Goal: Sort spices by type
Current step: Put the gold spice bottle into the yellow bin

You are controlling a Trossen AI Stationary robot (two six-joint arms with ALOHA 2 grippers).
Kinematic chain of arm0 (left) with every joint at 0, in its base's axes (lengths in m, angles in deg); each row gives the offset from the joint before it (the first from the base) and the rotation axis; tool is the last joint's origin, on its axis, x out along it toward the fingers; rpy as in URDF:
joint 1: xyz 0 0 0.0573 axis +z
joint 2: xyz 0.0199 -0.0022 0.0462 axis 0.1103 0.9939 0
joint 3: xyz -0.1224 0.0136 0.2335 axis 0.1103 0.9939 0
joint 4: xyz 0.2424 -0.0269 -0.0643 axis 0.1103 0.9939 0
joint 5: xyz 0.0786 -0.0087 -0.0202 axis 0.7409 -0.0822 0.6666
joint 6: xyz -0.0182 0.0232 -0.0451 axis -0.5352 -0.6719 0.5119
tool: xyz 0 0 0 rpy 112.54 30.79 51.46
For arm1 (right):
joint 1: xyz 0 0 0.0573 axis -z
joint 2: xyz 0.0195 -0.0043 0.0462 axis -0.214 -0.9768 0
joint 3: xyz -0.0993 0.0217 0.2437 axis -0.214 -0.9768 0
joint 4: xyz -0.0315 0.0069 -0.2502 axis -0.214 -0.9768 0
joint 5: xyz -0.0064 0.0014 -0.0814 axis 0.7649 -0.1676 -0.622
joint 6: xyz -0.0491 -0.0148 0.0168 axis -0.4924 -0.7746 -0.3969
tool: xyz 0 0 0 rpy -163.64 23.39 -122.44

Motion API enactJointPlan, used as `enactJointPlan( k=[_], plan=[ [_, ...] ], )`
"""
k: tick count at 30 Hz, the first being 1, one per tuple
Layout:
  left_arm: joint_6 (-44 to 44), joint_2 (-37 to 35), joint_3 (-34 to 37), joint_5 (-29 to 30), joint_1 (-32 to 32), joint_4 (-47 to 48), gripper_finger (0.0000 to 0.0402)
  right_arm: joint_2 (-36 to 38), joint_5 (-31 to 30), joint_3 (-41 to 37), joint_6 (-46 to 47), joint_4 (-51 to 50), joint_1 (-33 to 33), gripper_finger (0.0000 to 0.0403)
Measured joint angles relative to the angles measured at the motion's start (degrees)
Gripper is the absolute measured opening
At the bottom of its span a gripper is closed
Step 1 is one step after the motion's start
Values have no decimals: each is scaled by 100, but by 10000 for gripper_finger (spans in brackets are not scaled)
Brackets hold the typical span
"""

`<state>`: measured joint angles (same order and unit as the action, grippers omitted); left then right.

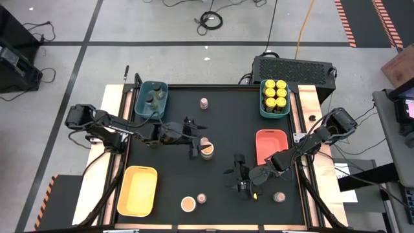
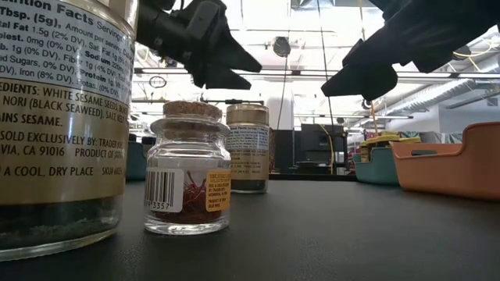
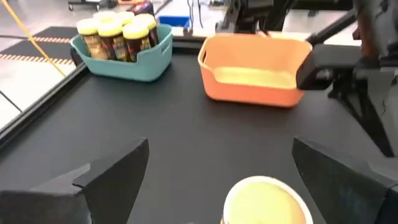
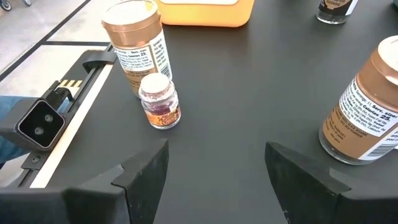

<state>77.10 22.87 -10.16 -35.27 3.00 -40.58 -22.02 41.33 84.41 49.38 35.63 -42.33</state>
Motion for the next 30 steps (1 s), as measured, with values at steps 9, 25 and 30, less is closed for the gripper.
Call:
enactJointPlan(
  k=[9,25,30],
  plan=[
    [34,282,0,-523,0,82,397,1,8,0,0,-22,0,260],
    [8,852,3,-1048,-2,-96,397,0,8,0,-22,-118,-2,260],
    [8,865,2,-1049,0,-72,397,2,6,0,-22,-135,-2,260]
  ],
)
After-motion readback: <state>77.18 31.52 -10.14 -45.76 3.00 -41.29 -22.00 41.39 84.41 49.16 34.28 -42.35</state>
